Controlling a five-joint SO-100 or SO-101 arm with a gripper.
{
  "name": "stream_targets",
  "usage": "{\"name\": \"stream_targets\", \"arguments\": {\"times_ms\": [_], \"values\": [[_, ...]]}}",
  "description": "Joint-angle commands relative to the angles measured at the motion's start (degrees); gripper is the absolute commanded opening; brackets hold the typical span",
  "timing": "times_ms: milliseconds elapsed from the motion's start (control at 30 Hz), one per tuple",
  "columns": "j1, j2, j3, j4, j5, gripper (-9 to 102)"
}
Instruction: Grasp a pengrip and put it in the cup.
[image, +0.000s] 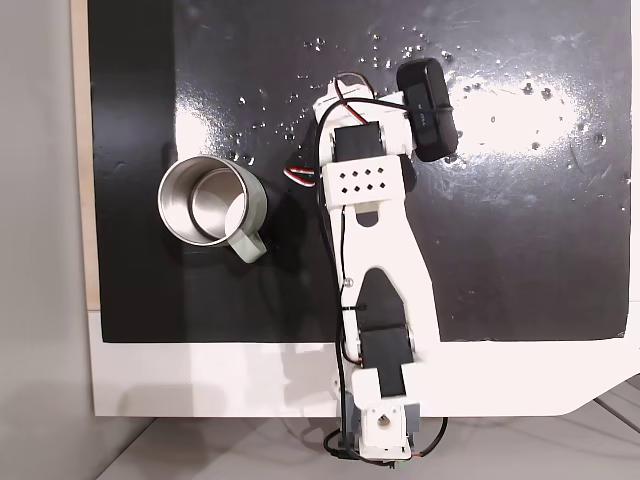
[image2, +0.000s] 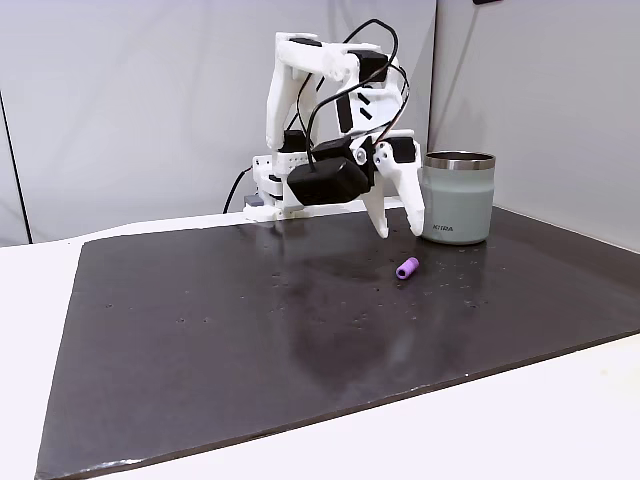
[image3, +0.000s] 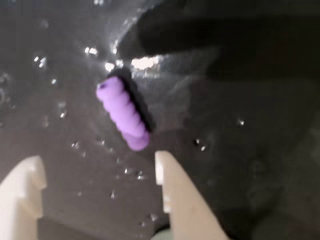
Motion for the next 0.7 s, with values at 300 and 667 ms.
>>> {"name": "stream_targets", "arguments": {"times_ms": [300, 667], "values": [[-1.5, -12.5, -13.7, 1.6, -1.6, 23], [-2.2, -18.2, -15.5, 1.6, -2.5, 6]]}}
